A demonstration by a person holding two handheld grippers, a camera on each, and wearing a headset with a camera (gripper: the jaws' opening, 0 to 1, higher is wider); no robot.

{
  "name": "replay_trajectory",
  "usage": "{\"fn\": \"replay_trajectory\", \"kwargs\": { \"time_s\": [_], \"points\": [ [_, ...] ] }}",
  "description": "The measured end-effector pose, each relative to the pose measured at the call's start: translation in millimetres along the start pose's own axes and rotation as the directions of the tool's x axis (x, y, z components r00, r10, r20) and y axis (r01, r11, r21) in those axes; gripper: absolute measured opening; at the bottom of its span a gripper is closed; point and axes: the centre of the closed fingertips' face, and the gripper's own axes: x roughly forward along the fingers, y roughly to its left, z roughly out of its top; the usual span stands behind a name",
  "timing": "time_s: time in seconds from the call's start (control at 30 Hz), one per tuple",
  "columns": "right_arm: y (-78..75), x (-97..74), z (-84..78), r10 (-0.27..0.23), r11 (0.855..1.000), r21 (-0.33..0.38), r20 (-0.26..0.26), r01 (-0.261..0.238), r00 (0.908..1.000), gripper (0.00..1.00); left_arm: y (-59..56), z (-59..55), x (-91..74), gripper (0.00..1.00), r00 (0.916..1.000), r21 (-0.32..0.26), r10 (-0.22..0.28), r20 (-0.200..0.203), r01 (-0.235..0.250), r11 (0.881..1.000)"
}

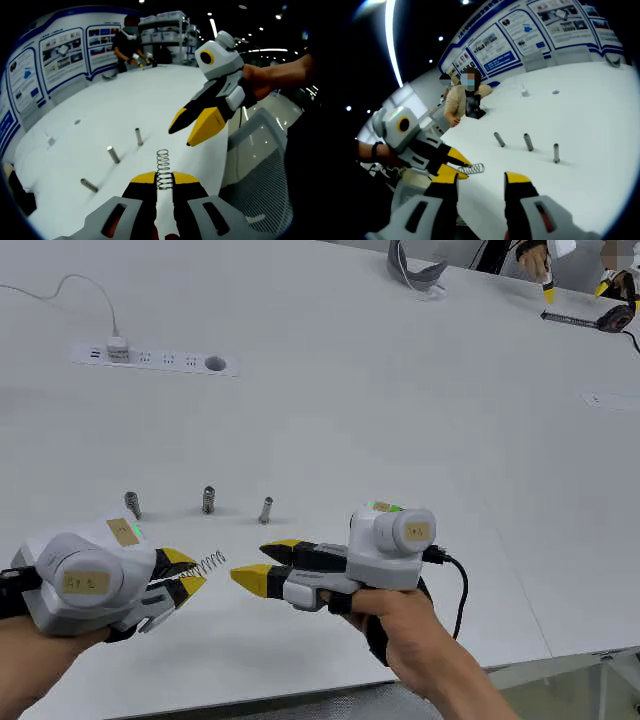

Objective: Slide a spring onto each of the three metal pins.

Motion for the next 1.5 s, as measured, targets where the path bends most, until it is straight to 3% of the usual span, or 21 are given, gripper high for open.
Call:
{"fn": "replay_trajectory", "kwargs": {
  "time_s": [0.4,0.7,0.97,1.3,1.5],
  "points": [
    [13.9,16.6,0.2,0.088,0.994,0.072,-0.007,-0.087,0.9961,0.34,-2.1,6.4,3.6,0.1,0.9998,0.014,-0.014,0.013,0.014,1.0],
    [15.5,21.3,0.4,0.103,0.991,0.086,-0.017,-0.101,0.9946,0.31,-4.6,7.5,3.9,0.1,0.9996,0.024,-0.023,0.015,0.023,0.999],
    [18.2,16.5,9.9,0.125,0.987,0.097,0.004,-0.125,0.9922,0.24,-5.1,7.7,5.6,0.1,0.9994,0.036,-0.032,0.011,0.032,0.999],
    [21.4,18.4,13.7,0.127,0.991,0.038,-0.041,-0.125,0.9911,0.18,-8.0,16.8,9.5,0.1,0.9983,0.057,-0.053,0.024,0.051,0.997],
    [19.7,16.1,19.8,0.109,0.991,-0.068,-0.104,-0.116,0.9886,0.12,-6.0,27.3,7.9,0.1,0.997,0.08,-0.068,0.036,0.065,0.995]
  ]
}}
